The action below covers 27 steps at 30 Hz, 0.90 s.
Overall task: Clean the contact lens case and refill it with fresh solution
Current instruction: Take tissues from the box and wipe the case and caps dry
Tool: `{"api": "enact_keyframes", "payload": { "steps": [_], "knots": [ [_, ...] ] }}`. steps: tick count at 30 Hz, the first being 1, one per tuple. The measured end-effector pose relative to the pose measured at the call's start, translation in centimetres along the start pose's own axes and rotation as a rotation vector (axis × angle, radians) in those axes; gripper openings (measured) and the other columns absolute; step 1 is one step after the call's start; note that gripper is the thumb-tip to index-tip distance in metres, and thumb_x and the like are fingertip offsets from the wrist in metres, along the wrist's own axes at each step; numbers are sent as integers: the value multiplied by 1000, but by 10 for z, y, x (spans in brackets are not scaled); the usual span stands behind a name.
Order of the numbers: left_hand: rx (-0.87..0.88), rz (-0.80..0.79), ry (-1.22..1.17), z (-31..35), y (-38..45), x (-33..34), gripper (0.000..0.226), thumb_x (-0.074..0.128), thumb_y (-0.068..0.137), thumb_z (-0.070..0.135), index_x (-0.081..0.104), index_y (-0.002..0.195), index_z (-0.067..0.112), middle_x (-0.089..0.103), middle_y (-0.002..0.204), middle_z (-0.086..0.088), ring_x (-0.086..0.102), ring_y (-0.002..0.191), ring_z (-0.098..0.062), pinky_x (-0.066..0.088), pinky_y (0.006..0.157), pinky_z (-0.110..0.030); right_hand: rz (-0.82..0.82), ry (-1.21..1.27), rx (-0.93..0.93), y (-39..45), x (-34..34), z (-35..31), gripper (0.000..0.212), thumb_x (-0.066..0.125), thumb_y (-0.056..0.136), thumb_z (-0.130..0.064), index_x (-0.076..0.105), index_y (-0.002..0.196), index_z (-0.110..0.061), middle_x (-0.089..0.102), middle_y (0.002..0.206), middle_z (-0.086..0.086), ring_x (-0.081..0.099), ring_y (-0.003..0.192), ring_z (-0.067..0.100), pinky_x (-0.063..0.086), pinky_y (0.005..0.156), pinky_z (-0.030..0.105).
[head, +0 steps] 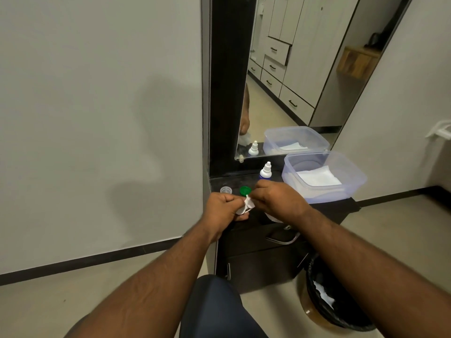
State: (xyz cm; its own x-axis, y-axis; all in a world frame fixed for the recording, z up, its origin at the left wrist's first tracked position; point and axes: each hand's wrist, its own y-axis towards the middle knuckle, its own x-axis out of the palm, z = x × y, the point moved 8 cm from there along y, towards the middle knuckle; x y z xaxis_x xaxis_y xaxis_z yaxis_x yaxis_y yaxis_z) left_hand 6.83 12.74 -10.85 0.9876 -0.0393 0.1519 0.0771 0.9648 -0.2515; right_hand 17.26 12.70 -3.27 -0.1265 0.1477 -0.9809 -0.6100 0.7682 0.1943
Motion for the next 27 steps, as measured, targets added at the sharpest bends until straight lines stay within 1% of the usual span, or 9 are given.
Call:
{"api": "enact_keyframes", "payload": {
  "steps": [2,7,10,12,15,17,18,21,27],
  "knots": [
    [2,9,-22,1,-1,1,15,60,87,-3,70,93,-11,71,99,-22,70,85,-28,60,75,-33,93,162,158,-7,1,13,22,60,90,-22,71,105,-11,65,99,5,62,89,20,49,76,30],
    [-1,26,-52,0,-1,1,16,57,87,-5,69,93,-14,71,97,-19,69,90,-32,60,75,-32,264,661,633,-31,16,35,16,68,83,-14,75,97,-11,66,86,-6,60,76,1,41,67,5],
    [-3,30,-85,-1,-1,1,17,56,88,-4,70,95,-11,72,94,-13,70,91,-29,59,76,-32,280,907,882,-41,38,42,7,71,79,-11,76,84,-11,71,81,-3,66,77,10,48,64,18],
    [-4,32,-100,-1,0,-1,18,56,89,-2,71,99,-6,73,94,-10,71,92,-27,59,80,-34,220,1115,1030,-43,54,36,3,72,78,-7,74,78,-8,71,79,6,66,77,19,50,63,26],
    [11,29,-88,-1,-1,-3,19,57,89,0,73,98,0,74,96,-12,70,94,-31,56,88,-44,139,1475,1112,-40,65,19,9,69,77,3,70,86,4,69,84,20,64,77,28,54,75,39],
    [26,1,-48,0,-3,-2,18,59,88,2,74,100,1,74,98,-12,70,95,-29,56,89,-43,101,1615,1137,-43,66,16,17,69,77,5,68,93,9,68,92,27,64,82,32,53,85,46],
    [41,-13,-23,1,-4,-2,18,60,89,2,73,101,2,74,98,-11,70,96,-29,56,88,-40,94,1637,1145,-46,65,18,19,69,77,4,68,95,9,68,93,28,65,82,32,54,85,46],
    [78,-15,41,3,-7,-5,20,64,87,5,74,104,8,74,98,-6,69,97,-24,57,86,-34,141,1753,1183,-57,67,28,22,63,83,2,67,104,6,66,88,22,62,76,26,53,69,40],
    [139,-61,143,7,-8,-3,41,71,79,-1,68,116,16,70,110,2,66,103,-11,53,94,-35,193,1991,1111,-54,69,25,22,52,94,-7,59,115,-7,64,111,21,62,101,33,53,81,46]
  ]
}}
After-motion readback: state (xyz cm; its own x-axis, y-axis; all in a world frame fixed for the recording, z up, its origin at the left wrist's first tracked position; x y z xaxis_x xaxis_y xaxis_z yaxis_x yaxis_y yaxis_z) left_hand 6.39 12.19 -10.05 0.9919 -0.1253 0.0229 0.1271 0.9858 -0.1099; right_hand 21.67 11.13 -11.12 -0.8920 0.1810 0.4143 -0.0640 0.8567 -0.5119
